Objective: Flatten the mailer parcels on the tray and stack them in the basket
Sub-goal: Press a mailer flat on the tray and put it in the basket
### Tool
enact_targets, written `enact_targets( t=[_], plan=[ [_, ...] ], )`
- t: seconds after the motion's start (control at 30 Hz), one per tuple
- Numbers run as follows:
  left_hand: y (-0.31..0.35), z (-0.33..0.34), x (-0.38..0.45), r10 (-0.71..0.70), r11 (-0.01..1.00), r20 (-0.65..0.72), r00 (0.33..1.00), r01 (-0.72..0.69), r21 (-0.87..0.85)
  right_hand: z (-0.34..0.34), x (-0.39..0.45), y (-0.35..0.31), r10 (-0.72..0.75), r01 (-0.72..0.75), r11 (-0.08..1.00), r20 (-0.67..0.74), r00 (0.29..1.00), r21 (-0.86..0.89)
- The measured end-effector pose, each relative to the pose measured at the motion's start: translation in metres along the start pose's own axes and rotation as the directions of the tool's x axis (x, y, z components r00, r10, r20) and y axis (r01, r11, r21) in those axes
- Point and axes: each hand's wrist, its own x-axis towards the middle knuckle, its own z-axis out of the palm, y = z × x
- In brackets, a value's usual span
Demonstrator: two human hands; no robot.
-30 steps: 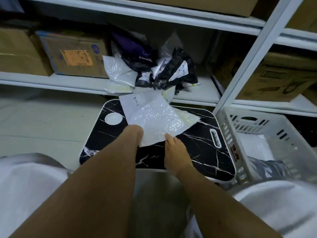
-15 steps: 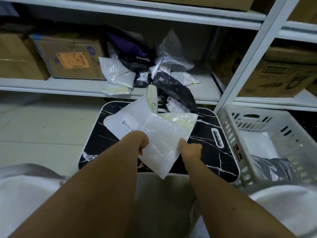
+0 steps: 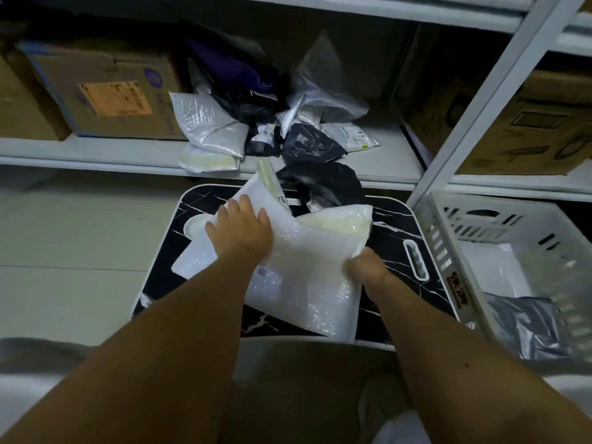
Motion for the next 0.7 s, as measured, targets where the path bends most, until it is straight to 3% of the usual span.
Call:
enact_targets(
  t=[0.07,0.17,0.23,0.3,0.37,0.43,0.53,0.6,0.7],
  plan=[
    [0.001,0.001,-0.001,-0.077,0.997,0.001,0.997,0.077,-0.019,-0.007,-0.002,-0.012,-0.003,0.002,1.0,-0.204,0.979,-0.008],
    [0.002,0.002,-0.003,-0.129,0.991,-0.077,0.989,0.126,-0.044,-0.019,-0.009,-0.04,-0.263,0.173,0.962,-0.552,0.791,-0.21],
    [-0.001,0.004,0.0,-0.094,0.994,-0.166,0.982,0.083,-0.07,-0.021,-0.012,-0.066,-0.517,0.323,0.847,-0.515,0.683,-0.422],
    [-0.002,0.006,0.004,0.017,0.997,-0.228,0.974,-0.035,-0.076,-0.013,-0.011,-0.093,-0.705,0.433,0.655,-0.293,0.646,-0.62],
    [0.001,0.008,0.006,0.177,0.98,-0.247,0.953,-0.195,-0.048,0.003,-0.005,-0.115,-0.723,0.46,0.399,0.036,0.689,-0.793],
    [0.008,0.007,0.005,0.322,0.942,-0.226,0.92,-0.335,-0.022,0.018,0.006,-0.126,-0.545,0.389,0.177,0.24,0.804,-0.904],
    [0.017,0.007,0.006,0.427,0.903,-0.159,0.89,-0.429,0.024,0.032,0.022,-0.123,-0.352,0.23,0.086,0.186,0.917,-0.969],
    [0.016,0.007,0.008,0.423,0.906,-0.135,0.896,-0.414,0.089,0.03,0.025,-0.118,-0.379,0.169,0.1,0.12,0.918,-0.98],
    [0.012,0.009,0.011,0.352,0.933,-0.144,0.925,-0.334,0.136,0.011,0.026,-0.116,-0.502,0.078,0.108,0.014,0.865,-0.991]
  ],
)
